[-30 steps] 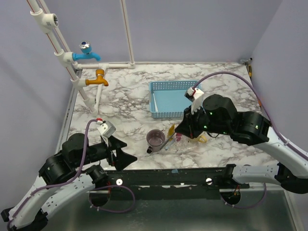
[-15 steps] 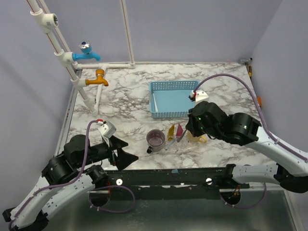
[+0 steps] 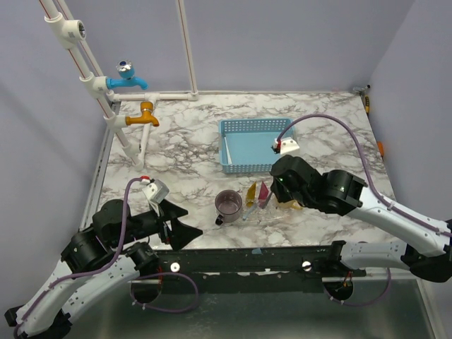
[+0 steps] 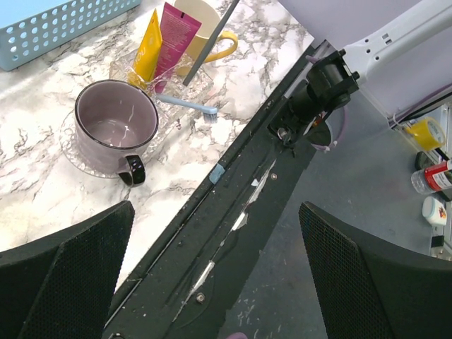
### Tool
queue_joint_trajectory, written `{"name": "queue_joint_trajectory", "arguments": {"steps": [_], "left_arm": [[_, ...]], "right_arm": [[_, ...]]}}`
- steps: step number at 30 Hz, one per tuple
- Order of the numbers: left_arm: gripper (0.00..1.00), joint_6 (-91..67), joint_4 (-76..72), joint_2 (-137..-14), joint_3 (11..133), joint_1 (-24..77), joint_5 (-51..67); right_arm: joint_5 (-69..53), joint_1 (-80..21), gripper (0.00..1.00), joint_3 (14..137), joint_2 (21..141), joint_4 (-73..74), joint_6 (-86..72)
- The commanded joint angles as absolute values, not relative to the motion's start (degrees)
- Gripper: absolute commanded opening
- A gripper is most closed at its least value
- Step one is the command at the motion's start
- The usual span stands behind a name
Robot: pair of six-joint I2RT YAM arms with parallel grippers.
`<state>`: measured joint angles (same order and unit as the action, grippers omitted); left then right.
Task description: Prepare toiletry sets of a toothbrush and toothpaste on the tray
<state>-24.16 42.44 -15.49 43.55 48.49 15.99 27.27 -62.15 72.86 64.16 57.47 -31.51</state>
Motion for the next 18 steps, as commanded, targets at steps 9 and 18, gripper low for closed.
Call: {"name": "queue_joint_trajectory", "arguments": {"steps": [9, 18], "left_arm": [[0.99, -24.3, 41.0, -15.3, 42.9, 48.5, 15.0], [0.99, -24.3, 41.0, -15.4, 42.9, 48.4, 14.7]], "right_arm": [[30.5, -62.3, 0.00, 61.7, 60.6, 47.5, -35.1], [31.5, -62.3, 0.00, 53.0, 55.6, 39.6, -39.2]]}}
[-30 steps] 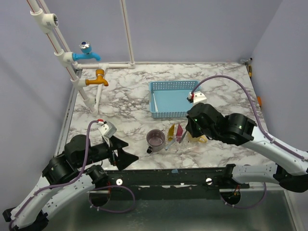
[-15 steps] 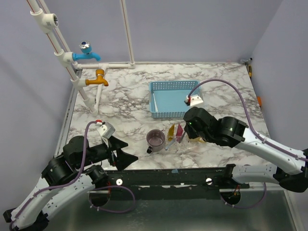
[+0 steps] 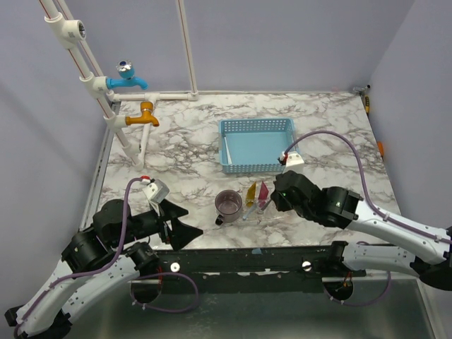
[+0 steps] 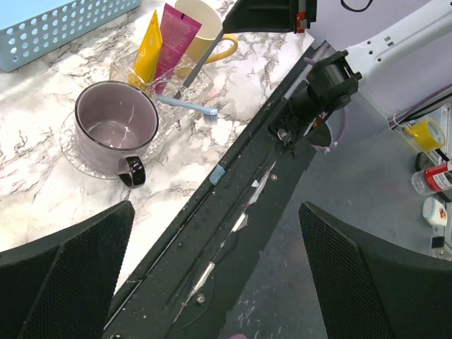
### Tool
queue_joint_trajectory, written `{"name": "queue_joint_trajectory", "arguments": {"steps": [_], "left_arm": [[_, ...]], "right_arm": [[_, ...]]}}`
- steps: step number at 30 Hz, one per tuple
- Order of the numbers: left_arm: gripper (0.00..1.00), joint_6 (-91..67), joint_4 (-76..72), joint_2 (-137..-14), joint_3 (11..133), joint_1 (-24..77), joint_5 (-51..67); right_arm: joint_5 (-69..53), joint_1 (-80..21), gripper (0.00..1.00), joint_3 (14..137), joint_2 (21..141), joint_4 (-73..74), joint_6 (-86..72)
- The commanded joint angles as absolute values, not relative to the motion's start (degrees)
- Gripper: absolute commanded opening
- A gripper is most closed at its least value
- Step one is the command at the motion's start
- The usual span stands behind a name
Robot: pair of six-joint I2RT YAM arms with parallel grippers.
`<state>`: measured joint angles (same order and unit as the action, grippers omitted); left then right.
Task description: Prepare toiletry sets of a toothbrush and toothpaste on the tray
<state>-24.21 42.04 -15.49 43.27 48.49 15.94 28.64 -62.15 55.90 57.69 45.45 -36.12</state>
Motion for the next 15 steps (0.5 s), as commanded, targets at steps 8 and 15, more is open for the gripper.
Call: {"name": "queue_joint_trajectory", "arguments": {"steps": [8, 15], "left_arm": [[0.99, -24.5, 41.0, -15.3, 42.8, 48.4, 14.5], [0.99, -24.5, 41.0, -15.2, 42.7, 48.4, 14.3]], "right_arm": [[34.5, -62.4, 0.00, 49.8, 53.4, 36.5, -40.6], [35.3, -62.3, 0.00, 47.7, 52.8, 35.1, -41.3]]}}
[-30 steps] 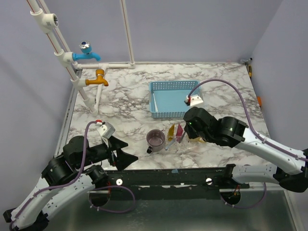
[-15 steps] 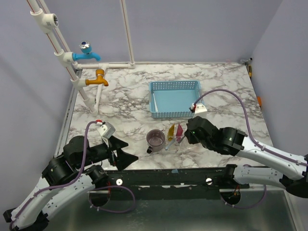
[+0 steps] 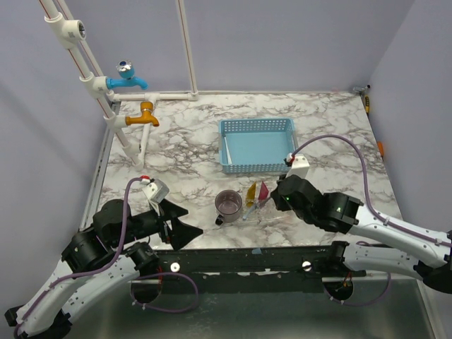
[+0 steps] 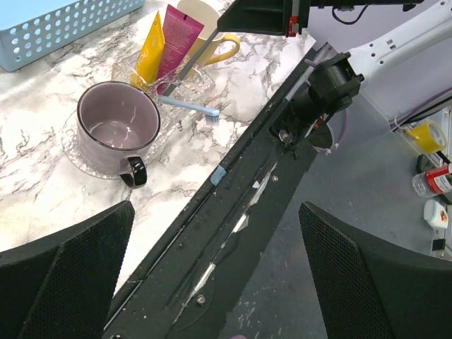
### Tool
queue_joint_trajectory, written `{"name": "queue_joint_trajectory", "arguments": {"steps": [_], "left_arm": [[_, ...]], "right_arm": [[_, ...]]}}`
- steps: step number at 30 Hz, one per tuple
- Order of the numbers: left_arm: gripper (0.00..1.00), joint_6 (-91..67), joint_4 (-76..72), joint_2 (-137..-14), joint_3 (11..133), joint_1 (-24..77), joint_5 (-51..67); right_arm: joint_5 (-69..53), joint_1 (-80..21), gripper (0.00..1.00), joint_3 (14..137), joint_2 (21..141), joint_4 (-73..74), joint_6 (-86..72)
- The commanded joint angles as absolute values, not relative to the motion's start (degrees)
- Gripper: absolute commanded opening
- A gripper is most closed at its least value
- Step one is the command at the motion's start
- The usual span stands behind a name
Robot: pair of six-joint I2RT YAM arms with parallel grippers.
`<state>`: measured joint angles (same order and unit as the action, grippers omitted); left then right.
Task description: Prepare toiletry sets of a toothbrush and toothpaste on the tray
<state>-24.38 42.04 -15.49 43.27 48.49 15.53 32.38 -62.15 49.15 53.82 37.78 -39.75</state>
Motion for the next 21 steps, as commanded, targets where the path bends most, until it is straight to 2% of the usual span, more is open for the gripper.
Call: {"name": "queue_joint_trajectory", "arguments": {"steps": [1, 9, 12, 15, 21], "left_arm": [[0.99, -24.5, 41.0, -15.3, 42.7, 48.4, 14.3], [0.99, -24.5, 41.0, -15.3, 42.7, 48.5, 14.3], [0.99, -24.4, 40.9, -15.4, 42.7, 48.4, 14.4], [0.99, -24.4, 41.0, -15.6, 42.7, 48.4, 14.4], [0.99, -24.4, 41.0, -15.8, 42.7, 48.4, 14.5]], "right_arm": [[35.1, -62.4, 0.00, 47.1, 52.7, 34.5, -41.3], [35.0, -62.4, 0.01, 44.3, 51.2, 32.7, -42.0], [35.2, -62.4, 0.08, 43.9, 50.9, 32.8, -41.8], [35.2, -62.4, 0.20, 43.4, 50.6, 33.0, -41.8], [35.4, -62.4, 0.31, 43.2, 48.9, 33.9, -41.8]]}}
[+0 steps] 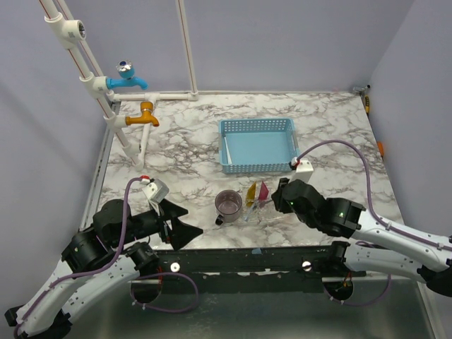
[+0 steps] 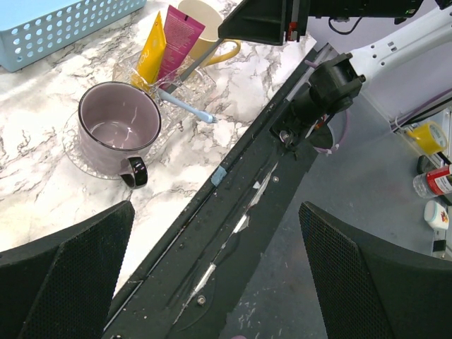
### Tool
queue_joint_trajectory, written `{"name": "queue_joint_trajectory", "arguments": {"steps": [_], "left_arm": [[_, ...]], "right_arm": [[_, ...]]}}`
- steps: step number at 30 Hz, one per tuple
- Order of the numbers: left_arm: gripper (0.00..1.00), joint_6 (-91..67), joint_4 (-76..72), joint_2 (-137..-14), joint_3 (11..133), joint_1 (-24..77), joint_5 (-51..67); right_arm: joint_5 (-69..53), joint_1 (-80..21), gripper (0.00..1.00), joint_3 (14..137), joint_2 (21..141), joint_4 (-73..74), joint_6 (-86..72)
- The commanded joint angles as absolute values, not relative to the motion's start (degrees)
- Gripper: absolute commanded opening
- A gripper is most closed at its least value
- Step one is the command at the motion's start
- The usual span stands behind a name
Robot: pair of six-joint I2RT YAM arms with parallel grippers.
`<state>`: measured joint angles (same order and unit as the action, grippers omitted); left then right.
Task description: Prepare toiletry sets of a toothbrush and toothpaste on the tray
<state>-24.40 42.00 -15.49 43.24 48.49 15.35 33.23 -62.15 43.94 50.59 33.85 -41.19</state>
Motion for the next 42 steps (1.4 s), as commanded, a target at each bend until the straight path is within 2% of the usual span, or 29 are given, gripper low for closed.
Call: {"name": "queue_joint_trajectory", "arguments": {"steps": [1, 9, 26, 34, 42], "left_arm": [[0.99, -24.5, 41.0, -15.8, 42.6, 48.4, 14.5], [0.99, -24.4, 40.9, -16.1, 42.7, 48.4, 14.5], [0.99, -24.7, 41.1, -16.7, 42.7, 48.4, 14.0], [0.99, -25.0, 41.7, -17.0, 43.3, 48.4, 11.5], [0.99, -25.2, 42.3, -19.8, 45.6, 48.4, 2.4]], "right_arm": [[35.5, -62.4, 0.33, 43.3, 48.7, 34.0, -41.7], [36.0, -62.3, 0.34, 45.0, 47.7, 36.0, -41.5], [37.6, -62.4, 0.49, 49.2, 47.2, 36.3, -38.0], [37.7, -62.3, 0.56, 52.3, 50.7, 34.1, -34.7], [41.1, -62.4, 0.76, 57.2, 56.0, 33.8, -31.7]]}}
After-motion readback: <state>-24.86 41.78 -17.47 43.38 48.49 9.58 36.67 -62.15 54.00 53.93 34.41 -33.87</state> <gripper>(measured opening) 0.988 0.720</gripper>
